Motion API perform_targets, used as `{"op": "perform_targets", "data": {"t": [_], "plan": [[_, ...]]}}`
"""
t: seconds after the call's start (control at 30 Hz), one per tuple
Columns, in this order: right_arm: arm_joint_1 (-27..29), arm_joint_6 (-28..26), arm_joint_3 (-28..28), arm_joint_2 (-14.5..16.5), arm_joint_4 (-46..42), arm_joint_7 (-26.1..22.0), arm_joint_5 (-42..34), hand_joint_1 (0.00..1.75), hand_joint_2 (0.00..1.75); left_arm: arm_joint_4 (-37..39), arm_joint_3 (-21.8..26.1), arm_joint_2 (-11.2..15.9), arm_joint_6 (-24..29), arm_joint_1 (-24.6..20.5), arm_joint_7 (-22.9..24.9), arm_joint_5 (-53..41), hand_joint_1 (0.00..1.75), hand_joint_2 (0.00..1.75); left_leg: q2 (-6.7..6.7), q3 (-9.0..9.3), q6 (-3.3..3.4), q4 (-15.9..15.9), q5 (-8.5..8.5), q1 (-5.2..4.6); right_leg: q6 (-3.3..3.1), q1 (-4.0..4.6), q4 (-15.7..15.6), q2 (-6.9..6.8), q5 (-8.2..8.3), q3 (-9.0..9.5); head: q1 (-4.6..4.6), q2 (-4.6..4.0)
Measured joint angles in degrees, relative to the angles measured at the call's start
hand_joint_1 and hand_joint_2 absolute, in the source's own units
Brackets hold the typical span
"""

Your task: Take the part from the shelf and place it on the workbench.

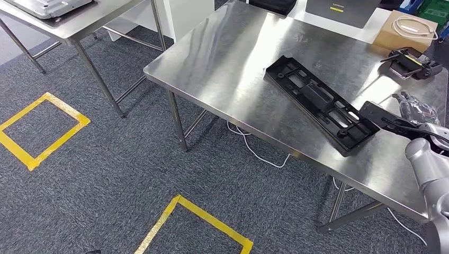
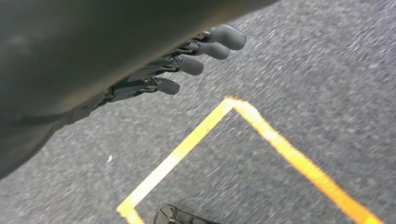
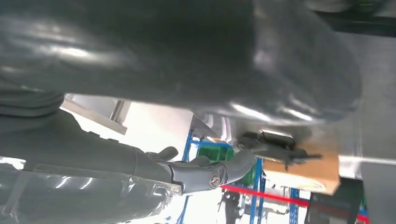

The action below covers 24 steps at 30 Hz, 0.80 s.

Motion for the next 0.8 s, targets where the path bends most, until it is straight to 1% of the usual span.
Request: {"op": "perform_targets", "data": {"t": [0.03,0.07,0.1,0.13,0.17,0.2,0.23,0.27,0.3,0.33,0.37,0.4,0.43,0.47,0.5,0.53,0.57,0.6,0.63,0.67,0.7,0.77,0.8], "plan": [[-0.1,-0.6,0.0,0.2,-0.3,0.3,-0.1,0.0,0.0,0.0,0.0,0.1,0.1,-0.1,0.0,0.0,0.0,0.0,-0.17,1.63,-0.23,-3.0,1.11,0.04,0.78,-0.12,0.5,0.01,-0.77,0.24,-0.1,0.0],[-0.3,-1.0,0.0,0.3,-0.7,0.6,-0.2,0.0,0.0,0.0,0.0,0.1,0.1,-0.1,-0.1,0.0,0.0,0.0,-0.47,2.9,-0.22,-5.4,1.42,-0.01,1.65,0.11,1.2,0.05,-1.51,0.21,-0.17,0.0],[-0.5,-1.3,0.0,0.2,-1.0,0.7,-0.3,0.0,0.0,0.0,0.0,0.1,0.2,-0.3,-0.2,-0.1,0.0,0.0,-0.74,3.53,-0.1,-6.6,1.09,-0.26,2.47,0.42,1.7,0.14,-1.97,0.0,-0.2,0.0],[-0.7,-1.4,0.0,0.2,-1.2,0.7,-0.3,0.0,0.0,0.0,0.0,0.0,0.3,-0.4,-0.2,-0.1,0.0,0.0,-1.04,3.53,0.29,-6.5,0.22,-0.73,3.18,0.76,1.7,0.17,-2.09,-0.23,-0.13,0.0],[-0.6,-1.4,0.0,0.1,-1.4,0.7,-0.2,0.0,0.0,0.0,0.0,0.0,0.4,-0.5,-0.3,-0.2,0.0,0.0,-1.22,3.24,1.1,-6.3,-0.1,-1.16,3.72,0.76,1.3,0.1,-1.98,-0.13,0.06,0.0],[-0.4,-1.4,0.0,0.2,-1.5,0.7,-0.2,0.0,0.0,-0.1,0.0,0.2,0.5,-0.6,-0.4,-0.2,0.0,0.0,-1.3,3.09,1.88,-6.2,-0.18,-1.61,4.1,0.4,0.6,0.01,-1.83,0.06,0.33,0.0],[-0.2,-1.4,0.0,0.2,-1.5,0.7,-0.1,0.0,0.0,-0.1,0.0,0.3,0.6,-0.6,-0.5,-0.2,0.0,0.0,-1.41,3.1,2.67,-6.2,-0.22,-1.98,4.06,0.1,0.8,-0.1,-2.18,-0.05,0.7,0.0],[0.0,-1.4,0.0,0.3,-1.5,0.7,0.0,0.0,0.0,-0.2,0.1,0.4,0.6,-0.6,-0.5,-0.2,0.0,0.0,-1.56,3.13,3.41,-6.4,-0.19,-2.3,3.61,0.06,2.4,-0.1,-3.15,-0.9,1.03,0.0],[0.0,-1.4,0.0,0.3,-1.5,0.7,0.0,0.0,0.0,-0.2,0.1,0.5,0.6,-0.6,-0.6,-0.2,0.0,0.0,-1.7,3.17,4.03,-6.6,-0.11,-2.61,2.85,0.25,5.7,0.0,-4.63,-2.65,1.35,0.0],[0.1,-1.4,0.0,0.2,-1.6,0.7,0.1,0.0,0.0,-0.2,0.1,0.5,0.6,-0.7,-0.6,-0.2,0.0,0.0,-1.83,3.1,4.54,-6.6,0.0,-2.98,1.86,0.81,10.5,0.21,-6.49,-5.29,1.58,0.0],[0.1,-1.4,0.0,0.2,-1.6,0.7,0.1,0.0,0.0,-0.2,0.1,0.5,0.6,-0.7,-0.6,-0.2,0.0,0.0,-1.96,2.98,5.0,-6.7,0.11,-3.41,1.12,1.61,15.5,0.44,-8.14,-8.14,1.77,0.0],[0.1,-1.4,0.0,0.1,-1.6,0.7,0.1,0.0,0.0,-0.2,0.1,0.6,0.6,-0.7,-0.6,-0.2,0.0,0.0,-2.12,2.9,5.37,-6.7,0.22,-3.94,0.6,2.47,19.3,0.67,-9.1,-10.39,1.93,0.0],[0.1,-1.4,0.0,0.1,-1.6,0.7,0.1,0.0,0.0,-0.2,0.1,0.6,0.6,-0.7,-0.6,-0.2,0.0,0.0,-2.26,2.86,5.72,-6.7,0.35,-4.54,0.13,3.45,21.1,0.87,-9.25,-11.65,2.08,0.0],[0.1,-1.4,0.0,0.1,-1.6,0.7,0.1,0.0,0.0,-0.2,0.1,0.6,0.6,-0.7,-0.6,-0.2,0.0,0.0,-2.41,2.82,6.04,-6.7,0.52,-5.18,-0.37,4.44,20.3,0.99,-8.51,-11.46,2.24,0.0],[0.1,-1.5,0.0,0.1,-1.8,0.7,0.1,0.0,0.0,-0.2,0.1,0.5,0.6,-0.7,-0.6,-0.2,0.0,0.0,-2.56,2.81,6.33,-6.7,0.72,-5.81,-1.13,5.47,17.1,1.05,-7.17,-10.03,2.28,0.0],[0.0,-1.5,0.0,0.0,-1.9,0.7,0.0,0.0,0.0,-0.2,0.1,0.5,0.6,-0.8,-0.6,-0.2,0.0,0.0,-2.65,2.81,6.61,-6.7,0.92,-6.24,-2.31,6.5,13.3,1.25,-5.69,-8.15,2.25,0.0],[-0.2,-1.5,0.0,-0.1,-2.2,0.7,0.0,0.0,0.44,-0.2,0.1,0.4,0.6,-0.8,-0.6,-0.3,0.0,0.0,-2.8,2.83,6.79,-6.7,1.11,-6.62,-3.52,7.33,9.8,1.45,-4.37,-6.75,2.14,0.0],[-0.4,-1.6,-0.1,-0.3,-2.4,0.8,0.0,0.0,0.87,-0.2,0.1,0.3,0.6,-0.9,-0.6,-0.3,0.0,0.0,-2.95,2.87,6.83,-6.7,1.23,-6.8,-4.64,7.85,7.5,1.67,-3.38,-5.86,2.08,0.0],[-0.8,-1.8,-0.1,-0.4,-2.5,0.8,0.1,0.0,1.31,-0.2,0.1,0.2,0.6,-0.9,-0.6,-0.3,0.0,0.0,-3.07,2.92,6.72,-6.8,1.3,-6.8,-5.55,8.11,6.5,1.89,-2.77,-5.68,2.04,0.0],[-1.1,-2.1,-0.1,-0.3,-2.6,0.9,0.1,0.0,1.75,-0.2,0.1,0.3,0.6,-1.0,-0.6,-0.3,0.0,0.0,-3.18,2.98,6.67,-6.9,0.95,-6.81,-5.94,8.1,6.2,1.93,-2.49,-5.82,2.07,0.0],[-1.5,-2.5,-0.1,-0.3,-2.7,0.9,0.2,0.0,1.75,-0.2,0.2,0.3,0.6,-1.0,-0.7,-0.3,0.0,0.0,-3.19,3.0,6.68,-7.0,0.56,-6.68,-6.16,8.09,6.0,1.96,-2.37,-5.79,2.19,0.0],[-1.7,-3.4,-0.2,0.1,-2.8,1.0,0.1,0.0,1.75,-0.2,0.3,0.3,0.6,-0.9,-0.8,-0.3,0.0,0.0,-3.12,3.01,6.68,-7.1,0.24,-6.59,-6.27,8.14,5.8,1.97,-2.18,-5.8,2.27,0.0],[-1.8,-3.8,-0.3,0.3,-2.9,0.9,0.0,0.0,1.31,-0.2,0.4,0.3,0.6,-0.9,-0.9,-0.3,0.0,0.0,-3.09,3.01,6.61,-7.2,0.73,-6.58,-6.27,8.18,5.8,1.97,-1.94,-5.83,2.27,0.0]]}}
